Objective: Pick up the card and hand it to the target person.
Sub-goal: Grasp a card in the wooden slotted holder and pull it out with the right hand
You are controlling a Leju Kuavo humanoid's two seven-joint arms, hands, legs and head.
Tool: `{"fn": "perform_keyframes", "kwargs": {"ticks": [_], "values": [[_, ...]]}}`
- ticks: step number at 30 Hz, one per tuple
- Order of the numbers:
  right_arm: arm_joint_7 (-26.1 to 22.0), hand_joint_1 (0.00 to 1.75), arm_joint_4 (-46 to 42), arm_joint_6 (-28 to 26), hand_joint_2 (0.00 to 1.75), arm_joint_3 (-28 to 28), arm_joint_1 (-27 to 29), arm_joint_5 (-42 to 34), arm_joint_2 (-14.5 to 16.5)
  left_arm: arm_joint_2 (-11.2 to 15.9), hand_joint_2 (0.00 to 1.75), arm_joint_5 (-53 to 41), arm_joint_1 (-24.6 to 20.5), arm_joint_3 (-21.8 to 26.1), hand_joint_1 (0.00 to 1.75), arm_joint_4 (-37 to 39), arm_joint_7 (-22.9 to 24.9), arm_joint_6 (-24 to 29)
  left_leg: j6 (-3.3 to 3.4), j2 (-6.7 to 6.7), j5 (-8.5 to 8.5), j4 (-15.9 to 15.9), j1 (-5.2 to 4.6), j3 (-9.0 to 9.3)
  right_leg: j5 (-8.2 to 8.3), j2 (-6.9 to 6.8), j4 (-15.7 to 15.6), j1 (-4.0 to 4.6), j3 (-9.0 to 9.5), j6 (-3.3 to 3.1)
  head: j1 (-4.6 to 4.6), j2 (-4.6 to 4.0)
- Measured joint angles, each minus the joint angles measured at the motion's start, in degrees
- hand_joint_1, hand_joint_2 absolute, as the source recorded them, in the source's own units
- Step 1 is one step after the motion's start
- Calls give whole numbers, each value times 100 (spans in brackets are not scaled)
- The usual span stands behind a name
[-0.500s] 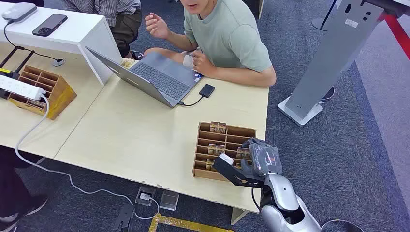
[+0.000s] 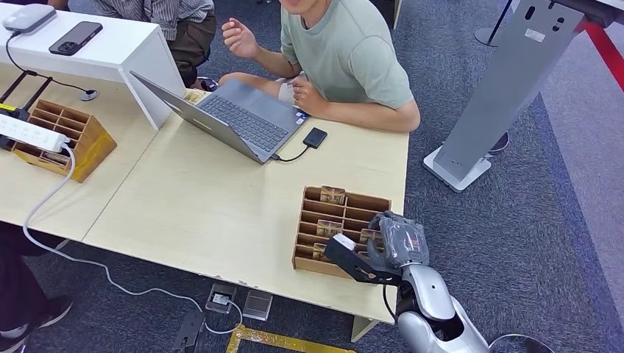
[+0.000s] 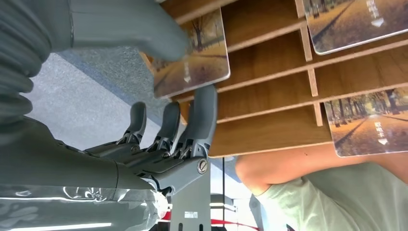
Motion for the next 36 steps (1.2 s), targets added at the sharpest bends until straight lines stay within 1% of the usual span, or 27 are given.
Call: {"fn": "perform_keyframes", "kwargs": {"ticks": [5,9,15,21,26,29,33,36], "values": [[2,113,-17,6,175,-1,-3,0,0,0,0,0,0,-2,0,-5,0,13,0,0,0,0,0,0,0,0,0,0,0,0,1,0],[2,124,-20,10,175,-1,-3,0,0,0,0,0,0,-2,0,-7,0,13,0,0,0,0,0,0,0,0,0,0,0,0,0,0],[11,129,-51,19,175,4,10,-3,2,0,0,-8,-1,-2,0,-10,0,15,0,0,0,0,0,1,0,0,0,0,1,0,1,0],[21,128,-72,25,175,6,16,-1,2,0,0,-15,-2,-2,0,-13,0,25,0,0,0,0,0,2,0,0,0,0,2,0,1,0],[33,132,-125,74,175,8,30,2,2,0,0,-15,-1,-2,0,-13,0,34,0,0,0,0,0,2,0,0,0,0,2,0,0,0],[36,137,-161,99,175,9,48,4,2,0,0,-15,-2,-2,0,-13,0,47,0,0,0,0,0,2,0,0,0,0,2,0,0,0],[37,151,-218,113,175,10,85,9,2,-1,0,-14,-1,-2,0,-13,0,68,0,0,0,0,0,2,0,0,0,0,2,0,1,0],[43,154,-266,120,175,10,99,11,1,-2,0,-13,-1,-2,0,-13,0,82,0,0,0,0,0,2,1,0,0,0,2,0,0,0]]}}
